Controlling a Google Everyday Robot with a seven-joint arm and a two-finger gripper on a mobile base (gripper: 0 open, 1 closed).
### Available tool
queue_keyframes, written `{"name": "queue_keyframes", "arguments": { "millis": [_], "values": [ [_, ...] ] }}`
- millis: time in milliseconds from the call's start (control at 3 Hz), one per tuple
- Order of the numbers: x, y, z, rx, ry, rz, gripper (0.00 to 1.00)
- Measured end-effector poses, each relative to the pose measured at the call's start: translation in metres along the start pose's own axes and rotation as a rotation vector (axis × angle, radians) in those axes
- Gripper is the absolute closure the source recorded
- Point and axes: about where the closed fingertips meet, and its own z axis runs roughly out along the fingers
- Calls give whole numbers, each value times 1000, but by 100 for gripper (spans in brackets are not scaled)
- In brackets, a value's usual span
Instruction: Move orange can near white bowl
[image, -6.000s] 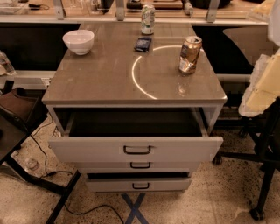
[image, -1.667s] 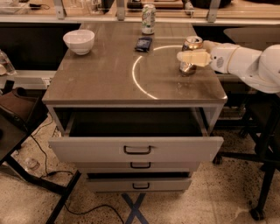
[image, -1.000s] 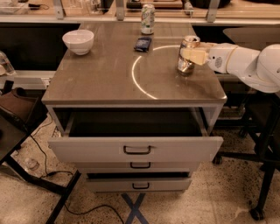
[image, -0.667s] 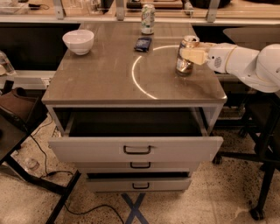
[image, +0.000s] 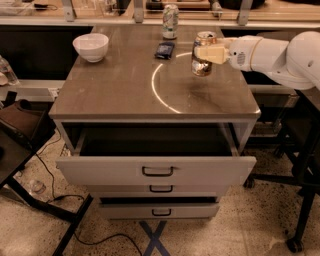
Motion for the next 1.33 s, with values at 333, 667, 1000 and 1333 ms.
{"name": "queue_keyframes", "arguments": {
  "millis": [333, 667, 1000, 1333],
  "values": [
    [-30, 33, 15, 2, 25, -49, 100],
    [-18, 73, 44, 15, 75, -88, 100],
    [11, 103, 75, 29, 105, -109, 100],
    [29, 116, 104, 29, 101, -119, 100]
  ]
}}
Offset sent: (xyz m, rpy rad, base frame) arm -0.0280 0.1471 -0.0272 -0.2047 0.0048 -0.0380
